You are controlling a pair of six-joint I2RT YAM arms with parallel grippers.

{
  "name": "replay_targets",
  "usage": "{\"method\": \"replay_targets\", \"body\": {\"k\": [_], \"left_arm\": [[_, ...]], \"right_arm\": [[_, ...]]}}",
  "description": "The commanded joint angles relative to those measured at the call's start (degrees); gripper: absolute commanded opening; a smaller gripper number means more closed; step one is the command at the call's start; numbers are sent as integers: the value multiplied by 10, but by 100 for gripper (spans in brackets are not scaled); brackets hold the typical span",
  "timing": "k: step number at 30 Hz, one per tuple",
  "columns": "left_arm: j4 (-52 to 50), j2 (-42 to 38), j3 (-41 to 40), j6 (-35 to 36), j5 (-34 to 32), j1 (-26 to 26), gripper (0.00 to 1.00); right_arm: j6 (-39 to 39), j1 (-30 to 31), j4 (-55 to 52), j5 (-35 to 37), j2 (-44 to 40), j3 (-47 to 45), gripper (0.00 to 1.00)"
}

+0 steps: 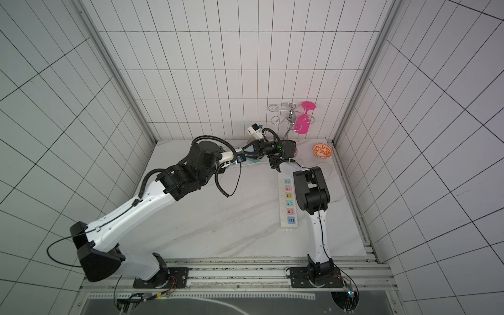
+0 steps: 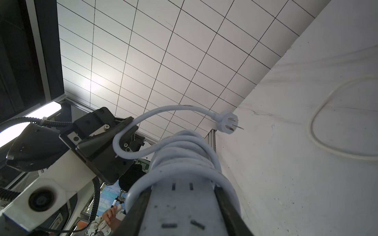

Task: Wrap the cord around the power strip
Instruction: Wrap the power cord around the power strip.

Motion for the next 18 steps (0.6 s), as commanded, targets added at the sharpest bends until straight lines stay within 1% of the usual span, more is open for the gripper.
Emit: {"method": "replay_targets", "body": {"k": [1, 4, 7, 10, 13, 14, 15, 17, 18], "left_arm": [[49, 0, 37, -30, 9, -36, 0], [59, 17, 40, -51, -7, -49, 0], [65, 48, 63, -82, -29, -56, 0], [71, 81, 92, -121, -69, -55, 3], [58, 109, 129, -165, -88, -48, 3], [49, 116, 143, -179, -87, -45, 4], [40, 124, 159, -197, -89, -42, 4], [29, 133, 184, -217, -92, -35, 4], [29, 134, 190, -223, -96, -33, 4]], "right_arm": [[62, -23, 144, -60, 35, 73, 0], [67, -36, 143, -39, 38, 104, 0], [68, -39, 143, -25, 29, 120, 0], [52, -40, 143, -16, -5, 96, 0], [16, -49, 128, 0, -54, 49, 0], [-9, -52, 110, 4, -73, 30, 0], [-53, -56, 75, 10, -100, 6, 0], [-189, -64, -56, 26, -158, -44, 0], [-296, -68, -166, 34, -196, -65, 0]]}}
